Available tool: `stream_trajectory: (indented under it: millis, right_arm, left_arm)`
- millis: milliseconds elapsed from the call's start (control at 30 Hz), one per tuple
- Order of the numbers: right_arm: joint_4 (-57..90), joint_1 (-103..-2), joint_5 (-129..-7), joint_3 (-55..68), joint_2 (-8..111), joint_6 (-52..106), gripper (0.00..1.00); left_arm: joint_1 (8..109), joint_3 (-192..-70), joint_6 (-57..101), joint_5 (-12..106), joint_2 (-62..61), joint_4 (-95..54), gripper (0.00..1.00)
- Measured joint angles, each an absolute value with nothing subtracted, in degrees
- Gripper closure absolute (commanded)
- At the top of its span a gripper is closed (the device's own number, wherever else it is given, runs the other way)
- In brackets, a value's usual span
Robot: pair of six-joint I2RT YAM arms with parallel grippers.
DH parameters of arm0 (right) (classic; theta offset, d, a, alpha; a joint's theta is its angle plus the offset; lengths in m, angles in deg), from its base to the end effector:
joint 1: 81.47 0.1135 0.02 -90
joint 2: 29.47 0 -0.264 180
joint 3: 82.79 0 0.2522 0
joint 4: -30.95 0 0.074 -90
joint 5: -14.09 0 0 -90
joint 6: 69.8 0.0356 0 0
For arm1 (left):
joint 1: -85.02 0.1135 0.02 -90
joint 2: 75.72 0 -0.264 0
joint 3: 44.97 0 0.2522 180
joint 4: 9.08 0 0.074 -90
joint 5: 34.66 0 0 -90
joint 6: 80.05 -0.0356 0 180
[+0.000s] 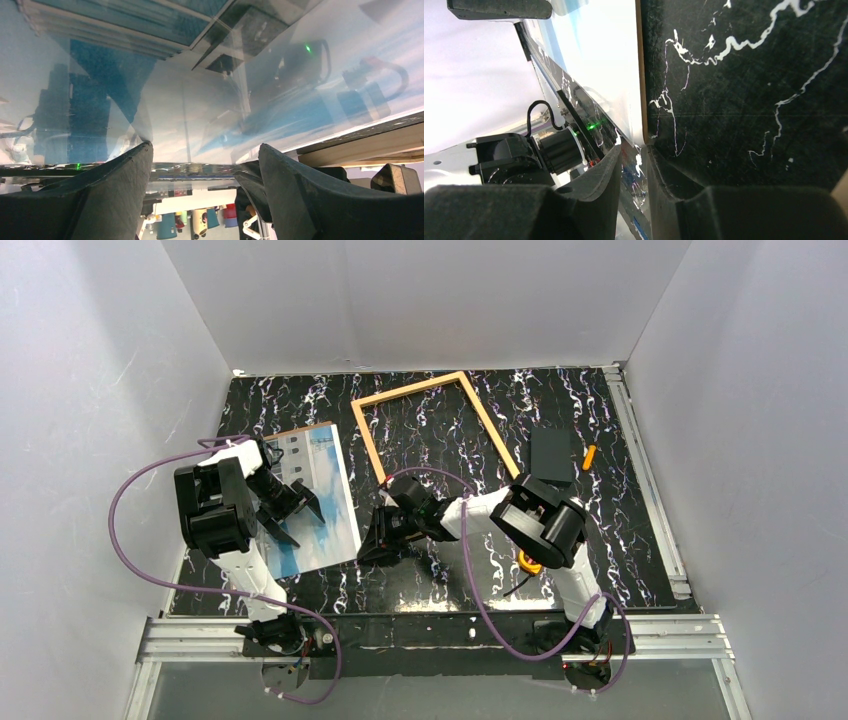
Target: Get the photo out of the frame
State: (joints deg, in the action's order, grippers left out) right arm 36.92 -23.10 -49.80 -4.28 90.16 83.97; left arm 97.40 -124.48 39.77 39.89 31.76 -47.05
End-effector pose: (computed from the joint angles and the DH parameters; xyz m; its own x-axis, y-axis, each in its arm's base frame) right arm 0.2107 0.3719 0.1161 -0.9886 -0.0691 -0.1341 -0.1505 0.5124 0.8454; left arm 0.3597 0.0692 0.1481 -0.7238 -0.6496 -0.2327 -0.5308 0.7396 -0.4138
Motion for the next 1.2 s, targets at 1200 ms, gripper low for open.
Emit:
stream_trajectory:
  millis: [1200]
  right_arm:
    - [40.26, -22.88, -50.74, -6.14, 89.66, 84.67, 0.75]
  left_arm:
    - [97.4, -124.48, 39.64, 39.89, 31.78, -47.09, 0.23]
